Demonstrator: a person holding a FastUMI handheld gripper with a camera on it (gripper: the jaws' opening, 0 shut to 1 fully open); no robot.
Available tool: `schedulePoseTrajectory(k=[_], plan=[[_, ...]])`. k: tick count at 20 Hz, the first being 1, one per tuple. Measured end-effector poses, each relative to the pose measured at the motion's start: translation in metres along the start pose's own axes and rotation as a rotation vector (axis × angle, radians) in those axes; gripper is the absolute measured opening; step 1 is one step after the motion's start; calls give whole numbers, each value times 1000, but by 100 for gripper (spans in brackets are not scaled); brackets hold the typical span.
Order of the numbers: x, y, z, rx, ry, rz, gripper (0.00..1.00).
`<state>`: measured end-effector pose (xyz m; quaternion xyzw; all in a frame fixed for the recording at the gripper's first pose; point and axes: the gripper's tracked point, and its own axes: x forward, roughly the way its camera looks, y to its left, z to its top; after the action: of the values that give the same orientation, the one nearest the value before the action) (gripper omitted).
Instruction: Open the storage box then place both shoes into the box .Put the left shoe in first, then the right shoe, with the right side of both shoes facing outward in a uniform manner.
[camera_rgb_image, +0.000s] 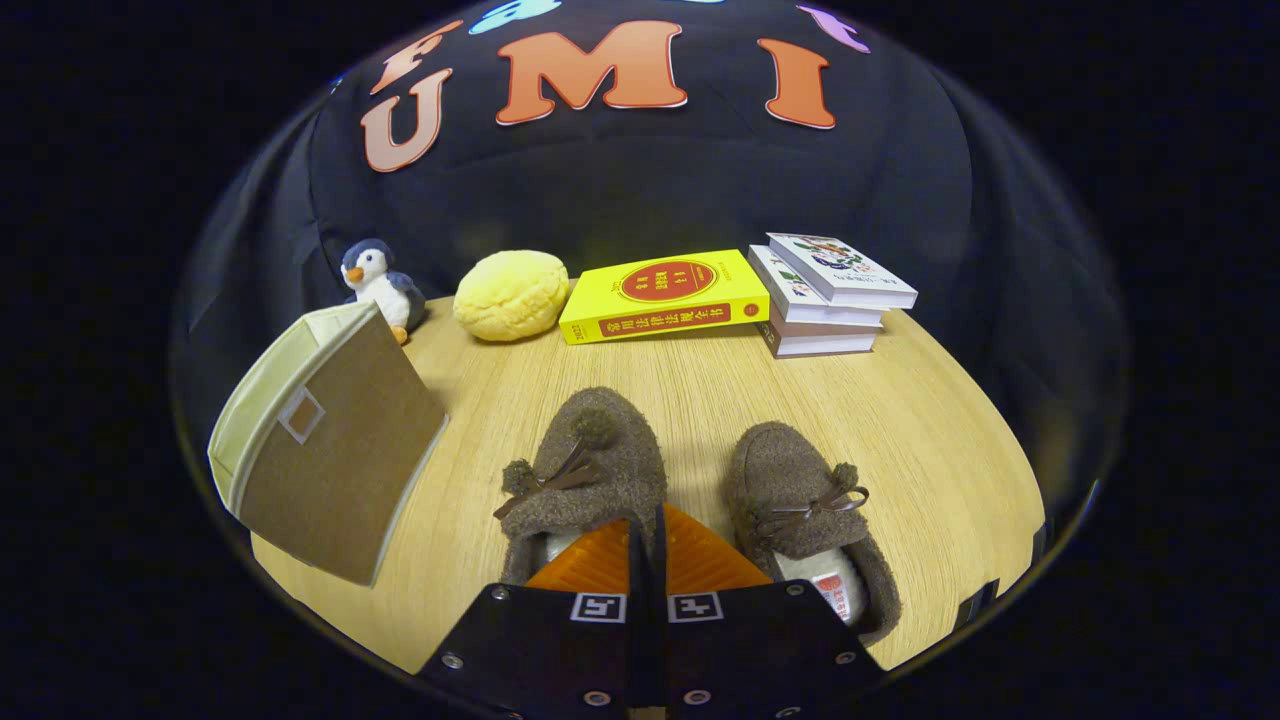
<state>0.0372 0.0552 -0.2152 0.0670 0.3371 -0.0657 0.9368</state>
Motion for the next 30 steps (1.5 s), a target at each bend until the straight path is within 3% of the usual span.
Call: schedulePoseTrajectory(k=[11,16,22,30], plan=[[-68,90,96,151,-175,-99,1],[-95,146,122,158,-241,-109,1],[-89,231,118,164,-223,-57,1],[-38,323,71,139,-109,-10,1]])
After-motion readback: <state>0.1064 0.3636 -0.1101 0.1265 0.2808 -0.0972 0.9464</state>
